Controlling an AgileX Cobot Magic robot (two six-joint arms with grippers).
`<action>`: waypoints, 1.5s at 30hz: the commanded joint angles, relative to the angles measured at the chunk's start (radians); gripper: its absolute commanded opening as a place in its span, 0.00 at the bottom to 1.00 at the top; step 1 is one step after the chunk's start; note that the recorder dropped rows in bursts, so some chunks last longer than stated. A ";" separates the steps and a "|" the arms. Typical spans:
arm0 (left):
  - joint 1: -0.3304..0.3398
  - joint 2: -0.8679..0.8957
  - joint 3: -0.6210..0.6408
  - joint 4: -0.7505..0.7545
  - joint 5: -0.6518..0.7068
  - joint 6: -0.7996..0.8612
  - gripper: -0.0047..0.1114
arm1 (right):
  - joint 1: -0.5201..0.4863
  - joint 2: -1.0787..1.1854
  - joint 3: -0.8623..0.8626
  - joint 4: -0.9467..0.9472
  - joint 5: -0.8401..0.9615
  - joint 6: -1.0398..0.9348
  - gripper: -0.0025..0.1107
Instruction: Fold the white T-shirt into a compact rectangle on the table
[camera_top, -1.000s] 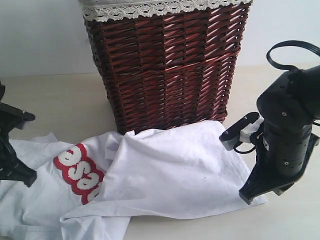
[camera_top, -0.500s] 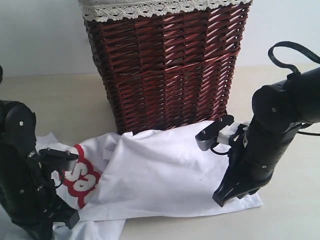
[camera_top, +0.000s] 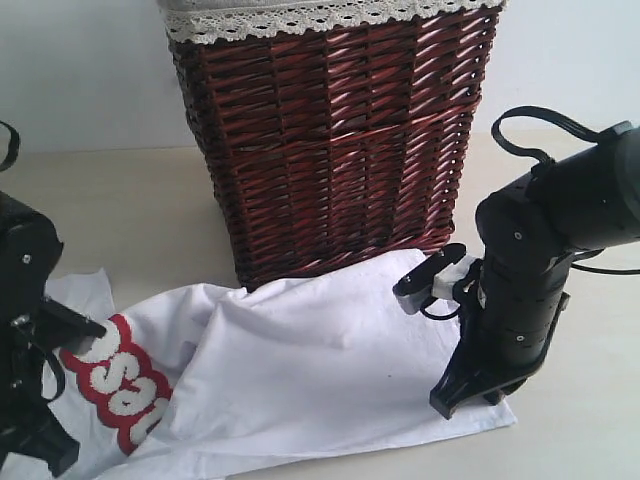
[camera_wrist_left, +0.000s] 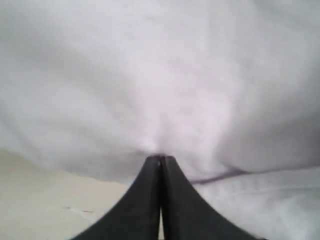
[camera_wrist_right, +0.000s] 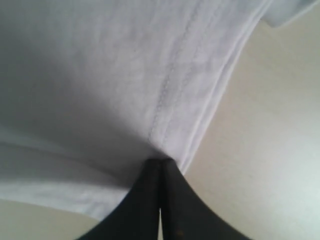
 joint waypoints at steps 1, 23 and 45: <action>0.035 -0.082 -0.028 0.150 -0.002 -0.143 0.04 | -0.008 0.044 0.058 -0.056 0.156 0.008 0.02; -0.081 -0.181 0.032 -0.636 -0.168 0.676 0.25 | -0.008 -0.113 0.179 -0.044 0.307 -0.047 0.02; -0.240 -0.255 0.048 -0.559 0.156 0.673 0.04 | -0.008 -0.370 0.159 0.084 0.200 -0.136 0.02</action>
